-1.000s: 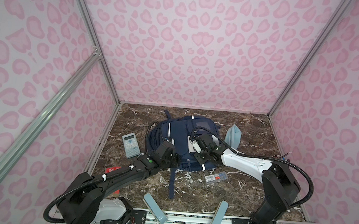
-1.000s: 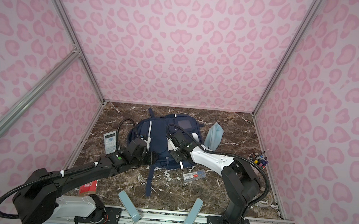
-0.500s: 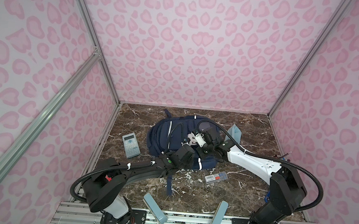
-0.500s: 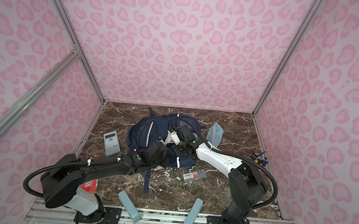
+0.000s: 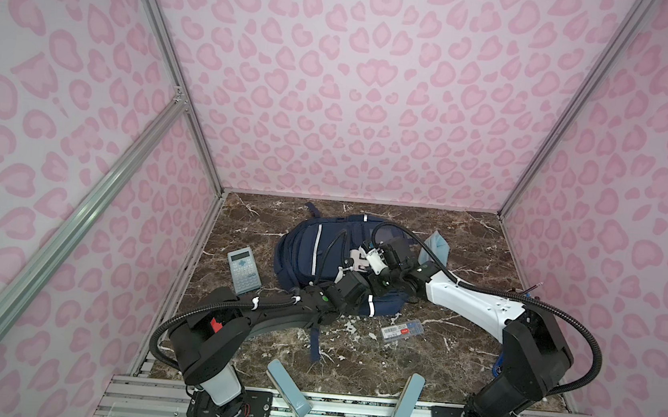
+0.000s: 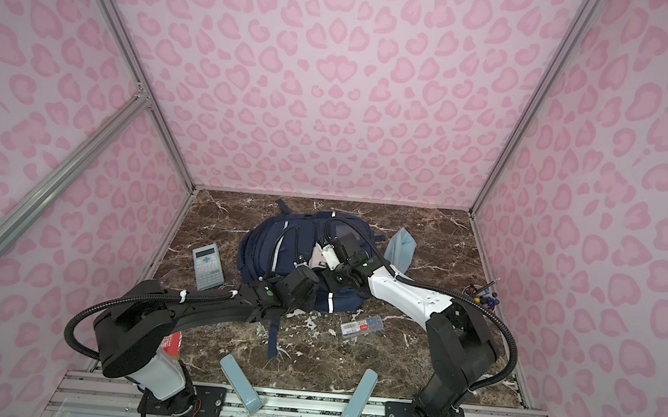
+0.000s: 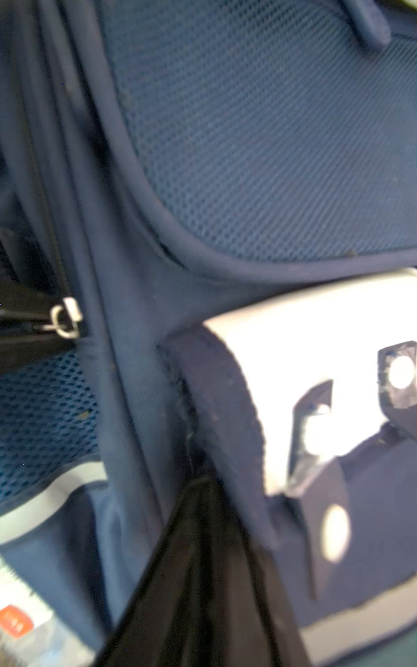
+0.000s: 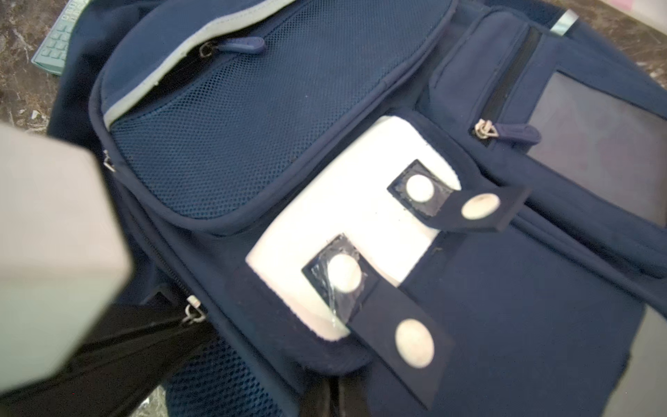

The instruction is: Pack the student bag

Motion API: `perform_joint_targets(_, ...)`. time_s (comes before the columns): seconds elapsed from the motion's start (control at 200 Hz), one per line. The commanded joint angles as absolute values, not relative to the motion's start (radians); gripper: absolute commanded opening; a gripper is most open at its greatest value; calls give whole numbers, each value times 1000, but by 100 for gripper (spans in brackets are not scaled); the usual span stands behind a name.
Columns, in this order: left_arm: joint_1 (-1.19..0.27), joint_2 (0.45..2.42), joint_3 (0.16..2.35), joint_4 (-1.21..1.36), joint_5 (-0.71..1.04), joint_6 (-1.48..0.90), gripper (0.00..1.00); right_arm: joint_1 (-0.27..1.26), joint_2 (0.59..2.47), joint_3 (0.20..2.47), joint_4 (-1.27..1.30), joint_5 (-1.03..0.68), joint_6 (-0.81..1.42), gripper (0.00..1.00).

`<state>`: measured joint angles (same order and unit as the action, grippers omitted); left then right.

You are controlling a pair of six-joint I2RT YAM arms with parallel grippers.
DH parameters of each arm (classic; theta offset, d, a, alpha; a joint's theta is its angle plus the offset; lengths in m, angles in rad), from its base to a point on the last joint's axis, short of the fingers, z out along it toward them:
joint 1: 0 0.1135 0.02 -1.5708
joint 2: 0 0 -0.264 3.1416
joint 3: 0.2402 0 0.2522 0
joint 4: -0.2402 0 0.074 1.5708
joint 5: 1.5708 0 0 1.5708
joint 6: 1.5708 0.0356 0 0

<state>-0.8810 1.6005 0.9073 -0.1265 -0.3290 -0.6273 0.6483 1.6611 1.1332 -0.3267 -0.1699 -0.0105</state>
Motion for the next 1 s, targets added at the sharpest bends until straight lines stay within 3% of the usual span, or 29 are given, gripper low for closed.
perform_joint_targets(0.0,-829,1561,882,-145,-270,-640,3,627,1636,1089,-298,-123,28,0)
perform_joint_targets(0.495,-663,1424,779,-206,-211,-583,3,602,1626,1080,-294,-24,53,0)
perform_joint_targets(0.51,-663,1418,776,-203,-194,-582,3,603,1624,1079,-291,-28,60,5)
perform_joint_targets(0.57,-664,1392,766,-177,-127,-594,3,640,1610,1075,-291,-35,70,42)
perform_joint_targets(0.64,-672,1366,775,-166,-65,-605,3,730,1556,1035,-254,21,71,64)
perform_joint_targets(0.71,-694,1337,799,-186,-46,-613,3,810,1509,987,-181,22,61,78)
perform_joint_targets(0.84,-718,1277,819,-206,1,-631,3,864,1524,956,-64,3,7,80)
perform_joint_targets(0.995,-730,1205,799,-212,42,-663,3,866,1587,971,23,52,-22,73)
